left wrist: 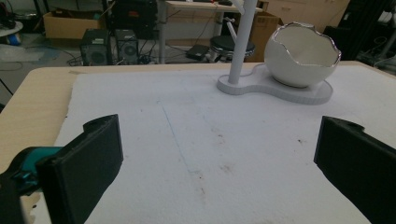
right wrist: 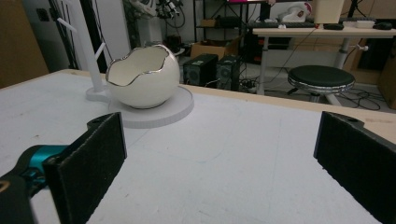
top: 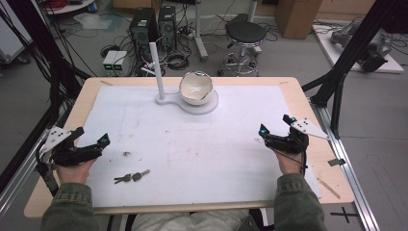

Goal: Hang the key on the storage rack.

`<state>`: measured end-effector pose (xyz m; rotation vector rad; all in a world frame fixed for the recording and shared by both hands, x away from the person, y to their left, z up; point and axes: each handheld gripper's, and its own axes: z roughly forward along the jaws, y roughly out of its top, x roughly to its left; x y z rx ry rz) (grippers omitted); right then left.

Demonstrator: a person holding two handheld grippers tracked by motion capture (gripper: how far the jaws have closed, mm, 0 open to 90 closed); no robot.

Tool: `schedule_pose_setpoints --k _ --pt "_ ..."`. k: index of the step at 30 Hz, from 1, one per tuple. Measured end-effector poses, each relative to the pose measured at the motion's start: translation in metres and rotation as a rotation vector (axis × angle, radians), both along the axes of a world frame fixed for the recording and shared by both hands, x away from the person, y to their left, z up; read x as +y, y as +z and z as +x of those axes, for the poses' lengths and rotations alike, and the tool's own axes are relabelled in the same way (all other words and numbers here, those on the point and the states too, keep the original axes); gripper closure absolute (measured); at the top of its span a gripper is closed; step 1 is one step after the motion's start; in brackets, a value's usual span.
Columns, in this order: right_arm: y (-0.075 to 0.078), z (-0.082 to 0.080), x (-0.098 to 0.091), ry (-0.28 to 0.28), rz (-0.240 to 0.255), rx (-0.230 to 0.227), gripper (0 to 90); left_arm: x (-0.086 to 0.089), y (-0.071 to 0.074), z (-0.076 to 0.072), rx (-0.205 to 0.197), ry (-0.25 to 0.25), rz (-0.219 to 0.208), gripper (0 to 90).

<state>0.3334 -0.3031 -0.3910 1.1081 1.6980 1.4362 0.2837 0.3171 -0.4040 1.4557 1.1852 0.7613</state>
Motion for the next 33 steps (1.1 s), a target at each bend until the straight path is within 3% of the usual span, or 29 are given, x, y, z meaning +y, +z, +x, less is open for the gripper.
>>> schedule_pose_setpoints --k 19,33 --pt "-0.001 0.000 0.001 0.033 -0.003 0.002 1.3 -0.007 0.003 0.000 0.008 -0.044 0.021 1.7" --pt "-0.001 0.000 0.001 0.035 -0.006 0.003 1.3 -0.019 0.006 0.003 0.039 -0.106 0.087 2.0"
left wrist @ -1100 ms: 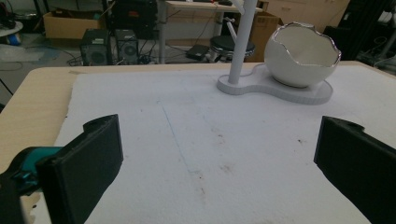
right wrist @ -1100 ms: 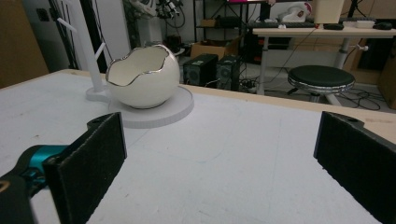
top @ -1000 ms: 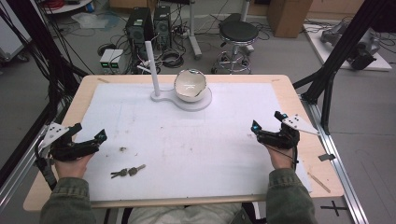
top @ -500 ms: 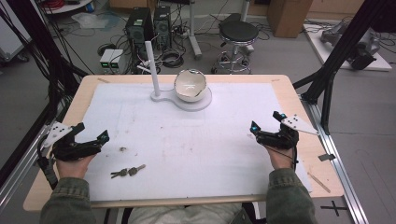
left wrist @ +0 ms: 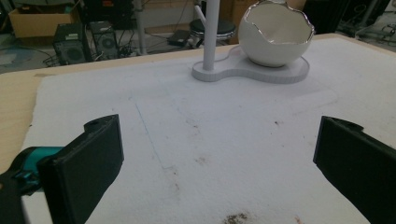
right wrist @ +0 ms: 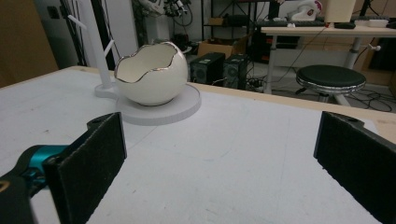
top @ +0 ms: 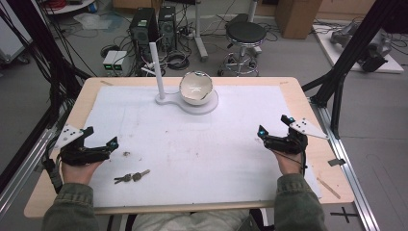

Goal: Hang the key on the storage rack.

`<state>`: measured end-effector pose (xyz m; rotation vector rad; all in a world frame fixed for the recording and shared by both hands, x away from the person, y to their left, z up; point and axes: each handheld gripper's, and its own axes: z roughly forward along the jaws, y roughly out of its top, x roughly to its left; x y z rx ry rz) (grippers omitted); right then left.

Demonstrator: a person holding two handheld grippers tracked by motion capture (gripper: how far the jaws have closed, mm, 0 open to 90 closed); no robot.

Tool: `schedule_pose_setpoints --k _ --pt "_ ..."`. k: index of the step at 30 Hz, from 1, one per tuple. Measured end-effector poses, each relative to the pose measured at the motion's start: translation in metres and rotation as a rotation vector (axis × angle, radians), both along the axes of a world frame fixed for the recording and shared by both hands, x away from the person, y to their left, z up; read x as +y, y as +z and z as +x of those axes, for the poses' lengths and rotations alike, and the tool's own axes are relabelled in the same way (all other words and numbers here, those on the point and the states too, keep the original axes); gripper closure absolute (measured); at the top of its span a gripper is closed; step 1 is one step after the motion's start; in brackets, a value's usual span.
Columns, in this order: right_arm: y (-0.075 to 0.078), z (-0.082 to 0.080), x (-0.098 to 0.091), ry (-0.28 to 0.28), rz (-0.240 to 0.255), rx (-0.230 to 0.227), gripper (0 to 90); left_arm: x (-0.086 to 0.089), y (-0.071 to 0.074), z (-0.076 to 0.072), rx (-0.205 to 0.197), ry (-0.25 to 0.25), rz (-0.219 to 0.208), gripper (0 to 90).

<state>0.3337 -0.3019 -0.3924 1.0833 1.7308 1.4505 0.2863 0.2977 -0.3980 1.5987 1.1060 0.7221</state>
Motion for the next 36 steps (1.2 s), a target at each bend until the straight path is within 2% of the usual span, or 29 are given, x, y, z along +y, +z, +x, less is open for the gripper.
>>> schedule_pose_setpoints --k 9,14,18,23,25,33,36 --pt "0.000 -0.001 0.000 -0.002 0.002 -0.001 1.3 -0.007 0.004 0.001 0.009 -0.031 0.000 2.0" --pt "0.000 -0.001 0.000 -0.003 0.002 -0.001 1.3 -0.017 0.009 0.001 0.007 -0.071 0.020 2.0" --pt "0.000 -0.001 0.000 -0.002 -0.002 -0.002 1.3 -0.021 0.009 0.002 0.020 -0.089 0.050 2.0" --pt "0.000 -0.001 0.000 -0.001 0.000 -0.003 1.3 -0.023 0.009 0.003 0.034 -0.104 0.060 2.0" --pt "0.000 -0.001 0.000 0.000 -0.002 -0.004 1.3 -0.025 0.009 0.004 0.046 -0.124 0.063 2.0" --pt "0.000 -0.001 0.001 0.002 -0.001 0.000 1.3 -0.042 0.011 0.006 0.089 -0.185 0.152 2.0" --pt "0.000 -0.001 0.001 0.005 -0.001 0.000 1.3 -0.046 0.011 0.007 0.100 -0.208 0.159 2.0"
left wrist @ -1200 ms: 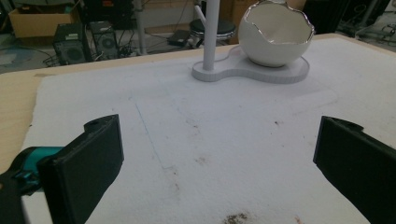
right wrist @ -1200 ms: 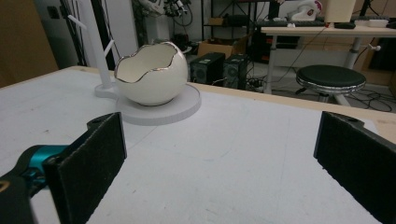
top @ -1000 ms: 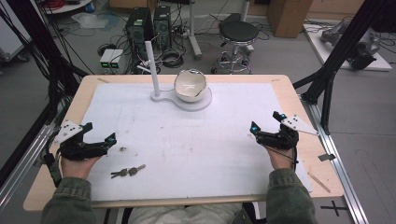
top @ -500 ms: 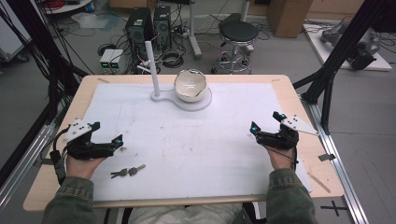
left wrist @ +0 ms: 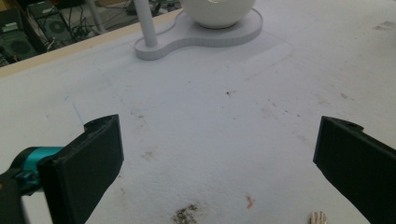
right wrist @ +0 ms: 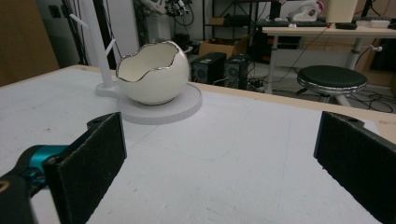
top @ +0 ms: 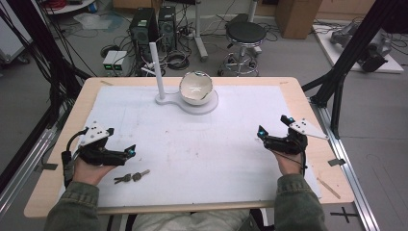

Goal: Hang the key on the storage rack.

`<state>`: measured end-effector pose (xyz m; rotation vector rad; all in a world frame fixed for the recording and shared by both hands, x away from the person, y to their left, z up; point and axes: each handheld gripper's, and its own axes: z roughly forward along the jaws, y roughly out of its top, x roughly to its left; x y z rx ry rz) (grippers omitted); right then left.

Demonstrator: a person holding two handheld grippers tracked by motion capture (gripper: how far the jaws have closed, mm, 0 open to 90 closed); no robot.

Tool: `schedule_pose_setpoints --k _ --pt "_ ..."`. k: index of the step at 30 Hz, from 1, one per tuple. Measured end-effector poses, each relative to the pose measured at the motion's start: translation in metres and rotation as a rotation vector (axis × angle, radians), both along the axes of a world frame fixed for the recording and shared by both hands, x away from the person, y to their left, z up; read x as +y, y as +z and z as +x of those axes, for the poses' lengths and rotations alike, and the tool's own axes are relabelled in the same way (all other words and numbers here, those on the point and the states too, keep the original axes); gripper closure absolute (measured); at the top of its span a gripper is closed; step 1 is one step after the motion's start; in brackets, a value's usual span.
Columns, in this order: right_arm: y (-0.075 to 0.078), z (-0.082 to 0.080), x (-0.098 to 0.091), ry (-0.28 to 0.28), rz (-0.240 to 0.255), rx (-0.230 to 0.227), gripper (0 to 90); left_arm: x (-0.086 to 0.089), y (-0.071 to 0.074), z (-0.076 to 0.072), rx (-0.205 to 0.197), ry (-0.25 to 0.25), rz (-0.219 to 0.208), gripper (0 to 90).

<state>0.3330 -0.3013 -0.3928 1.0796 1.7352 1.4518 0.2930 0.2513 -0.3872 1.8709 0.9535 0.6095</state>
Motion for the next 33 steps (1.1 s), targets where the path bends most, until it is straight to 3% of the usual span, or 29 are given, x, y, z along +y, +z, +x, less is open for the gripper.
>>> schedule_pose_setpoints --k 9,33 --pt "0.000 0.000 0.000 0.006 -0.009 0.002 1.3 -0.006 -0.001 0.002 0.030 -0.027 0.014 2.0" --pt "-0.002 0.000 0.003 0.022 -0.037 0.011 1.3 -0.032 -0.014 0.006 0.174 -0.162 0.169 2.0"
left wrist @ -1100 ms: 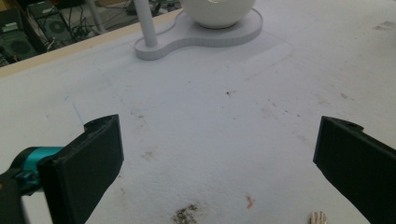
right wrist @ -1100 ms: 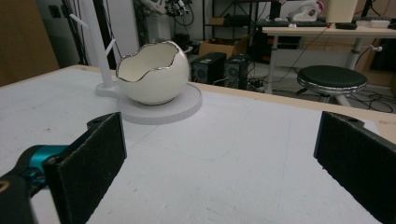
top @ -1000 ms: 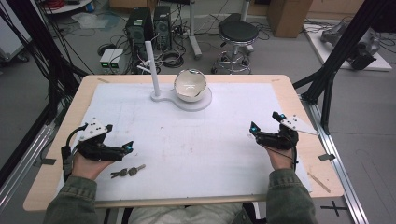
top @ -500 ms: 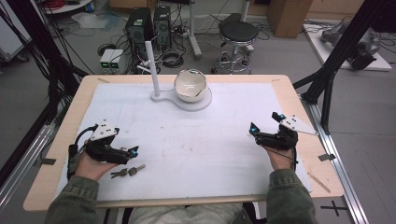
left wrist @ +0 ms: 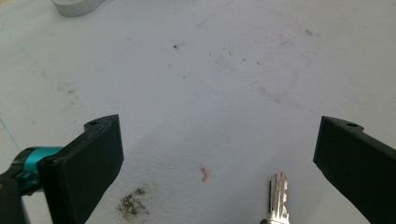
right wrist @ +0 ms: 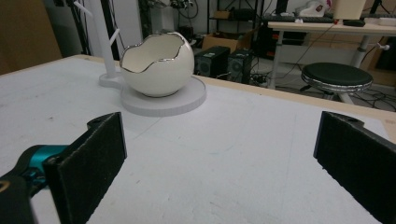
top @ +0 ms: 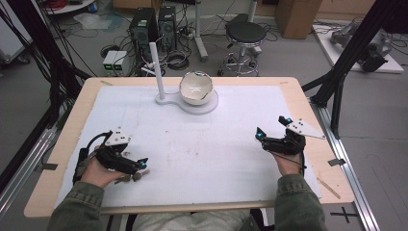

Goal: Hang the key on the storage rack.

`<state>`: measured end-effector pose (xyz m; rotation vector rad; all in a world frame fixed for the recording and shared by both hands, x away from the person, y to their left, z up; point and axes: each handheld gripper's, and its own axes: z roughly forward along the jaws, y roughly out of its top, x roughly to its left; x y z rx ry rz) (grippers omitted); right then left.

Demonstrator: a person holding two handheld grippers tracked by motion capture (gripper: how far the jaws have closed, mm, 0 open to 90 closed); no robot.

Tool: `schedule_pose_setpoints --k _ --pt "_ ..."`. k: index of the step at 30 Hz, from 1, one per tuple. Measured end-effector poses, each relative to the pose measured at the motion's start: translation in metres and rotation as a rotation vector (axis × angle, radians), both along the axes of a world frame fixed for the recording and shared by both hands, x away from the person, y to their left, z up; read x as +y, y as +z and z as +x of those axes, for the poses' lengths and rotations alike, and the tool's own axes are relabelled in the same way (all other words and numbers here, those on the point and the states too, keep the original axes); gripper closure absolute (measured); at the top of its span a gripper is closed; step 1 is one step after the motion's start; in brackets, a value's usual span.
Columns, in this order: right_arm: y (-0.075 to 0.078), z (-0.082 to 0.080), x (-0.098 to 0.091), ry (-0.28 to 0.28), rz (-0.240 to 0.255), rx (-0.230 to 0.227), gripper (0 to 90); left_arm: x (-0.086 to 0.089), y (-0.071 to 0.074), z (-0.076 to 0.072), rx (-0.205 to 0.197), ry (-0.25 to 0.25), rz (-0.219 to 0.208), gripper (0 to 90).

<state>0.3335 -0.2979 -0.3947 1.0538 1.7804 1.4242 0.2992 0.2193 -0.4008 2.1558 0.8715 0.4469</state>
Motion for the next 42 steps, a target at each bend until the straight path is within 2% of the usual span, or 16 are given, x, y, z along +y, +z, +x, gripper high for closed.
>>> schedule_pose_setpoints --k 11,13,19,22,24,25,26,32,35,36,37,38,40,42 --pt "-0.001 0.001 0.002 0.005 -0.025 0.004 1.3 -0.005 -0.004 0.000 0.023 -0.039 0.046 2.0" --pt "-0.001 0.001 0.003 0.006 -0.027 0.005 1.4 -0.007 -0.005 0.001 0.049 -0.060 0.061 2.1" --pt "-0.002 0.000 0.006 0.014 -0.062 0.007 1.4 -0.009 -0.006 0.003 0.076 -0.072 0.081 2.1" --pt "-0.002 -0.001 0.007 0.015 -0.073 0.005 1.4 -0.011 -0.009 0.004 0.099 -0.086 0.101 2.1" --pt "-0.002 -0.001 0.007 0.015 -0.075 0.005 1.4 -0.015 -0.011 0.005 0.137 -0.098 0.128 3.6" --pt "-0.002 -0.001 0.007 0.014 -0.076 0.004 1.4 -0.015 -0.011 0.005 0.137 -0.098 0.128 5.3" --pt "-0.002 -0.001 0.007 0.013 -0.074 0.002 1.4 -0.018 -0.012 0.005 0.173 -0.113 0.145 6.5" --pt "-0.002 -0.001 0.005 0.011 -0.074 0.002 1.4 -0.023 -0.012 0.004 0.195 -0.131 0.175 7.9" --pt "-0.002 -0.001 0.005 0.010 -0.074 -0.002 1.4 -0.026 -0.012 0.004 0.229 -0.131 0.207 11.6" --pt "-0.002 -0.001 0.005 0.010 -0.074 -0.002 1.4 -0.026 -0.012 0.004 0.229 -0.131 0.207 13.3" --pt "-0.002 -0.001 0.005 0.011 -0.074 -0.002 1.4 -0.027 -0.013 0.005 0.265 -0.120 0.221 14.3" --pt "-0.002 -0.001 0.005 0.011 -0.072 0.000 1.4 -0.027 -0.014 0.005 0.279 -0.116 0.223 15.4" --pt "-0.002 -0.001 0.005 0.011 -0.069 0.005 1.5 -0.028 -0.014 0.005 0.291 -0.112 0.236 22.1" --pt "-0.002 -0.001 0.005 0.012 -0.068 0.007 1.6 -0.027 -0.015 0.005 0.294 -0.116 0.231 24.5"
